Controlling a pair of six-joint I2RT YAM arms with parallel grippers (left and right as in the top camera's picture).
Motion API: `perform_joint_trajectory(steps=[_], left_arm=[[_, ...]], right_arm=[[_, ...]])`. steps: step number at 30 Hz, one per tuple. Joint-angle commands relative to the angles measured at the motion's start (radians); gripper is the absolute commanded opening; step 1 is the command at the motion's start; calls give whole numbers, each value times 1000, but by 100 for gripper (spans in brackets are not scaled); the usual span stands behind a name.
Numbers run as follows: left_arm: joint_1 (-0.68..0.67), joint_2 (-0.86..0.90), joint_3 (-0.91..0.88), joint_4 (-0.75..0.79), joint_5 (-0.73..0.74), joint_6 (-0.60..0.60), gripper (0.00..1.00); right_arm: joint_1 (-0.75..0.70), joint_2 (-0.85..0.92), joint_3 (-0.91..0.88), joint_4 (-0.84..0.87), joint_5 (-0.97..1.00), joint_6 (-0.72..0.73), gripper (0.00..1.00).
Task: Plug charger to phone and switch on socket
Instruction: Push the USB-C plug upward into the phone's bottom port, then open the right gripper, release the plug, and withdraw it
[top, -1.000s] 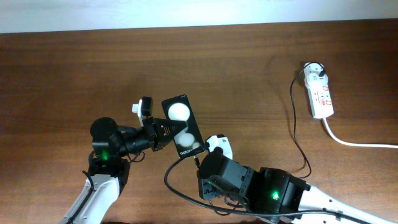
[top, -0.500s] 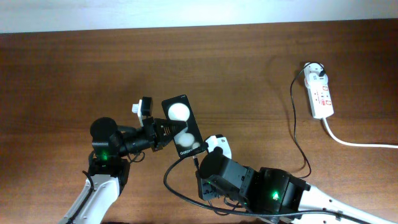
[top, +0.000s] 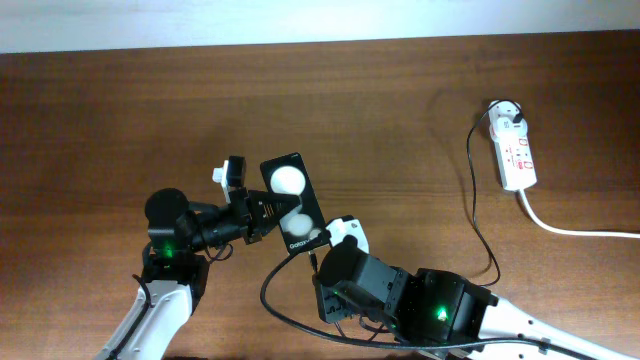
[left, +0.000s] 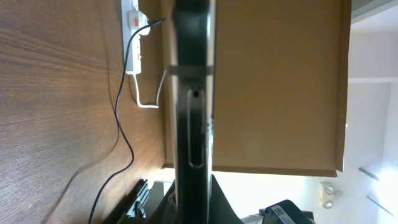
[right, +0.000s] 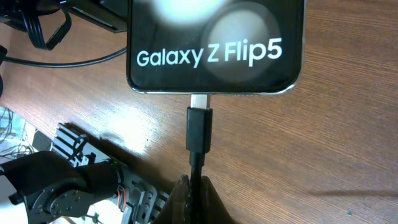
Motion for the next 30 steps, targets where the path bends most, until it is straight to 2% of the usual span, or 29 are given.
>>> perform_joint_trajectory(steps=[1,5,9,15,17,19,25,27,29,30], left_arm=[[-2,-6,23,13,33,8,0],[-2,-6,23,13,64,30,0],[-2,-6,23,13,90,114,0],[-2,-6,23,13,126,127,0],[-2,-6,23,13,121,127,0],[-2,-6,23,13,91,154,0],[-2,-6,23,12,24,161,0],[-2,-6,23,12,24,161,0],[-2,-6,23,9,28,161,0],[-2,-6,23,9,35,161,0]], right_arm=[[5,6,-2,6,6,-33,4],[5,5,-2,7,71,-56,4],[4,5,-1,14,77,-59,4],[4,5,-1,48,88,-59,5],[5,5,-1,47,84,-59,11],[6,5,-1,47,53,-59,21],[6,10,-2,22,43,-59,27],[6,40,-2,24,43,-58,26],[6,84,-2,30,43,-58,13],[6,97,-2,42,43,-58,9]])
